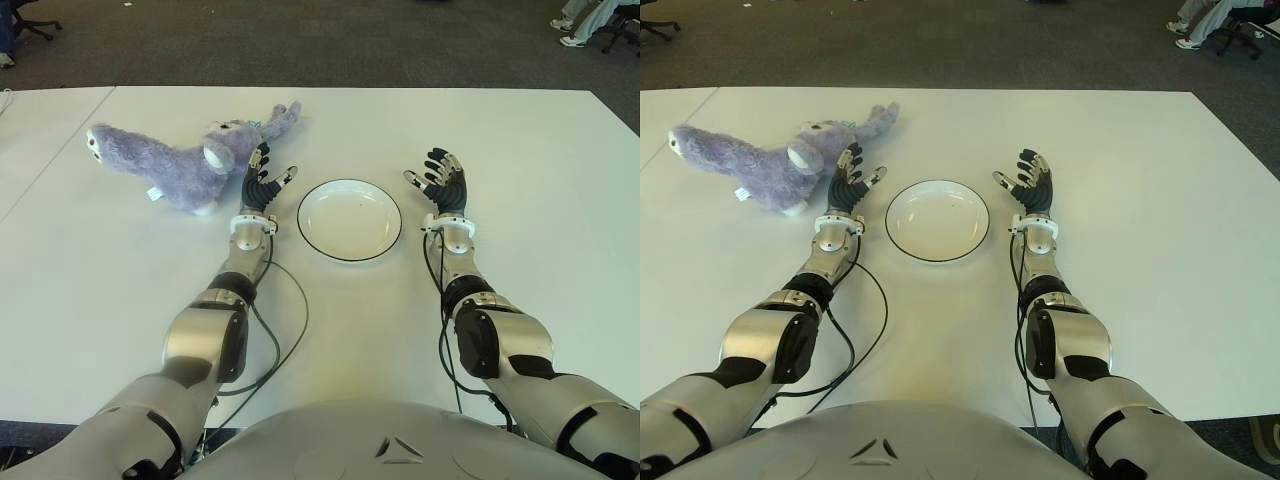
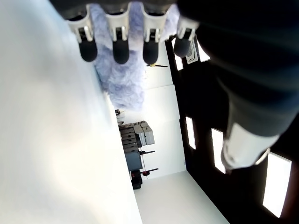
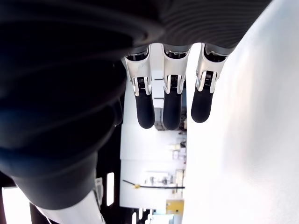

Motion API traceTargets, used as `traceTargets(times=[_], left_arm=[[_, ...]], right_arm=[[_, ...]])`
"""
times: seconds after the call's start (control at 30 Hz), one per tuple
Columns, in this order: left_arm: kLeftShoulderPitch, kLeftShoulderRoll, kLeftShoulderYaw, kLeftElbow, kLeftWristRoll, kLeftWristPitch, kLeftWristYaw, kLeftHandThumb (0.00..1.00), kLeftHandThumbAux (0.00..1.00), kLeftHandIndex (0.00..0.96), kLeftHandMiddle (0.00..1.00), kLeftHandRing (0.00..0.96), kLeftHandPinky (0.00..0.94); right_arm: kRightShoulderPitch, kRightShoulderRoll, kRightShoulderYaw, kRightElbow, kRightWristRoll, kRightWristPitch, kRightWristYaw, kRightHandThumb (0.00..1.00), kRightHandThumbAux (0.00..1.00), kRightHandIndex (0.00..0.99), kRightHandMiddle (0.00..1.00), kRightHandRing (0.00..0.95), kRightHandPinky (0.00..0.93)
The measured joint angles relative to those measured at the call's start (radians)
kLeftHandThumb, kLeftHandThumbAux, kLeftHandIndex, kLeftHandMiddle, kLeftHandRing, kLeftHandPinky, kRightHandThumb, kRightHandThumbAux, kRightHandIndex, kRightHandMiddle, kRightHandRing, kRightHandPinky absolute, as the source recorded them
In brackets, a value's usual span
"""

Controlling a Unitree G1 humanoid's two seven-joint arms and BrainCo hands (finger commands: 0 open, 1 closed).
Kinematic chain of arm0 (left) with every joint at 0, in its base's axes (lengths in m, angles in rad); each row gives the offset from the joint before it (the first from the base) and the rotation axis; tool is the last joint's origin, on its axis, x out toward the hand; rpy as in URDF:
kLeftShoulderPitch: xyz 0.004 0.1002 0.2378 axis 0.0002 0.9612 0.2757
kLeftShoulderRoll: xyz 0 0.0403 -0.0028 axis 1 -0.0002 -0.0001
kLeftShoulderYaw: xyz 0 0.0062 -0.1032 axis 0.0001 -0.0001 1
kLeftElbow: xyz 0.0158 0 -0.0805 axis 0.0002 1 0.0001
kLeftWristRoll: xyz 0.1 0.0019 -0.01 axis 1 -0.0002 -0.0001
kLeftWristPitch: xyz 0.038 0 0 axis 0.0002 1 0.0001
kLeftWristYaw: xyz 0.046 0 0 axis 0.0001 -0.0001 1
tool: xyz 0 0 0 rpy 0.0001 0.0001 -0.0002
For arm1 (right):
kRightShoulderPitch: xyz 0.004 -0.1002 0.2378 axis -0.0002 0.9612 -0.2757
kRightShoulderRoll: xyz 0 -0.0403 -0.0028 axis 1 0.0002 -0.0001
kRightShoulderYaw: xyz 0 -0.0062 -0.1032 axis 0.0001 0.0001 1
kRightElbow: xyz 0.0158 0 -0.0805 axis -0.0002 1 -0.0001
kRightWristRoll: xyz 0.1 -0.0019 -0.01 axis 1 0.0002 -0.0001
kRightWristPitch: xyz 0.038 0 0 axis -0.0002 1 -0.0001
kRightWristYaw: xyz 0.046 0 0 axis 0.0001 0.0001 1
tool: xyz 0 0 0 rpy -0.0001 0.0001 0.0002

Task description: Put the doll into the plate.

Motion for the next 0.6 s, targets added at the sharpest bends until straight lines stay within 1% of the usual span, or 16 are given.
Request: traceTargets(times=[0.33, 0.6], left_arm=[[0.000, 0.000, 0.000, 0.000, 0.005, 0.001, 0.000, 0.128, 0.663, 0.039, 0.097, 0.083, 0.089], [0.000, 0.000, 0.000, 0.000, 0.007, 0.001, 0.004, 0.144, 0.685, 0.041, 0.110, 0.092, 0.087]], right_arm=[[0.000, 0.000, 0.000, 0.000, 0.000, 0.000, 0.000, 0.126, 0.897, 0.196, 0.210, 0.206, 0.217], [0.000, 0.000, 0.000, 0.000, 0.000, 0.000, 0.000, 0.120, 0.885, 0.175, 0.193, 0.195, 0.214]])
